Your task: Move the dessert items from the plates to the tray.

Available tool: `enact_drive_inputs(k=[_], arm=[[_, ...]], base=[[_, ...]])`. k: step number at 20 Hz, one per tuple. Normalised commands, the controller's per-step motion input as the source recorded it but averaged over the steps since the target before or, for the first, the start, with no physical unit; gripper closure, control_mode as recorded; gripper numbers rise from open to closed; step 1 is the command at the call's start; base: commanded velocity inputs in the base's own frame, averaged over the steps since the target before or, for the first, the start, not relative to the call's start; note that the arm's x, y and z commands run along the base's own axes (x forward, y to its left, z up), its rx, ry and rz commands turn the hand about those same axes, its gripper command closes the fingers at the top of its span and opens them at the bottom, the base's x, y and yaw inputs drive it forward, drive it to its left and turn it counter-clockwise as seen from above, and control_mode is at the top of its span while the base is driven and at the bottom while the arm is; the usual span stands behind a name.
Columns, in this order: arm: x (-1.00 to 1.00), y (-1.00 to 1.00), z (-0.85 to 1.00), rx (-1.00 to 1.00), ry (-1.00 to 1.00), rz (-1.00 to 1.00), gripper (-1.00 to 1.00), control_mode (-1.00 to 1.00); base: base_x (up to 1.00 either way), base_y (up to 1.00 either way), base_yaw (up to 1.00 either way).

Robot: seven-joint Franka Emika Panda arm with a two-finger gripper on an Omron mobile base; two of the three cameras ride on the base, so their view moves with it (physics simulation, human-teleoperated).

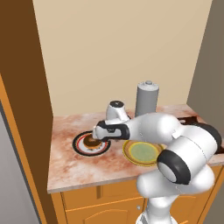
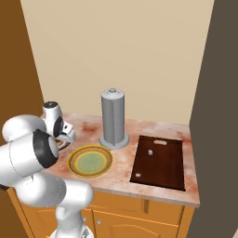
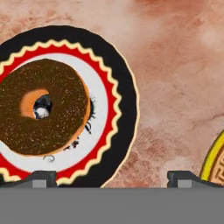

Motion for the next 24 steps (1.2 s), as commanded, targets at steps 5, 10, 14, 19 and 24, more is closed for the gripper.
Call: enact_drive_inputs(k=[5, 10, 14, 19, 24], arm=[[0.2, 0.31, 0.01, 0.0, 0.0, 0.0, -1.0, -1.0], [0.19, 0.17, 0.05, 0.0, 0.0, 0.0, -1.0, -1.0], [0.16, 0.01, 0.0, 0.0, 0.0, -0.05, -1.0, -1.0], [0.16, 0.01, 0.0, 0.0, 0.0, -0.05, -1.0, -1.0], [0.13, 0.09, -0.01, 0.0, 0.0, -0.02, -1.0, -1.0]], base=[[0.0, 0.0, 0.0], [0.0, 0.0, 0.0], [0.0, 0.0, 0.0], [0.0, 0.0, 0.0], [0.0, 0.0, 0.0]])
